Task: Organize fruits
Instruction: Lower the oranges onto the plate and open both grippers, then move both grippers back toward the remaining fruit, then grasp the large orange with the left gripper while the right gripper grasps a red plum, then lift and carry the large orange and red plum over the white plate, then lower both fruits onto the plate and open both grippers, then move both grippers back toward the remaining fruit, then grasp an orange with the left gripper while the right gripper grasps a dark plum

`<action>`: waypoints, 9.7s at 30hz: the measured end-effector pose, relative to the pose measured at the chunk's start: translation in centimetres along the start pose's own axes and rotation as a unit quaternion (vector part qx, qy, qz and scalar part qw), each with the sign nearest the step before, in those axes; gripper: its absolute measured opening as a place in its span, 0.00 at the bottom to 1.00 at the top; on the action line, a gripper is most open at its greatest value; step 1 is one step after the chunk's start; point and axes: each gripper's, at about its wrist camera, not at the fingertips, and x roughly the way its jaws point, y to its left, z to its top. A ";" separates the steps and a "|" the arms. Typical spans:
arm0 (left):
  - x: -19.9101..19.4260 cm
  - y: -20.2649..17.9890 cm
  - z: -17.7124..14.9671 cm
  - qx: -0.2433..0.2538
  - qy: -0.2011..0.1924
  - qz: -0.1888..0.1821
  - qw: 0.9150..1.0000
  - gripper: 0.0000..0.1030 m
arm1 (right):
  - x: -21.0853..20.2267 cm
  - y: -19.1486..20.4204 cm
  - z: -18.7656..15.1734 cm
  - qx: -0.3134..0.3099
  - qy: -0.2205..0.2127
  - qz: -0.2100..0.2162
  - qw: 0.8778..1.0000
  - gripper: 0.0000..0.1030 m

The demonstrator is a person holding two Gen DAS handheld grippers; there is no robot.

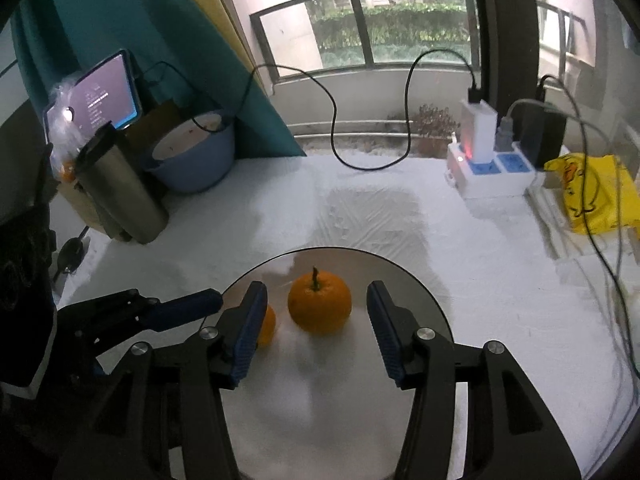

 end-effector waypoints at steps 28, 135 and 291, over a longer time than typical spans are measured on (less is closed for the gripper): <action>-9.9 -4.0 -4.6 0.007 -0.058 0.002 0.998 0.43 | -11.2 3.5 -6.6 -0.025 -0.047 -0.032 0.998 0.53; -9.8 -7.5 -10.1 0.015 -0.015 -0.018 1.000 0.43 | -13.3 2.4 -14.1 -0.051 -0.014 -0.028 0.998 0.32; -7.2 -8.3 -15.9 -0.032 0.042 0.069 0.996 0.55 | -11.2 -0.2 -18.8 -0.057 0.020 0.001 0.998 0.37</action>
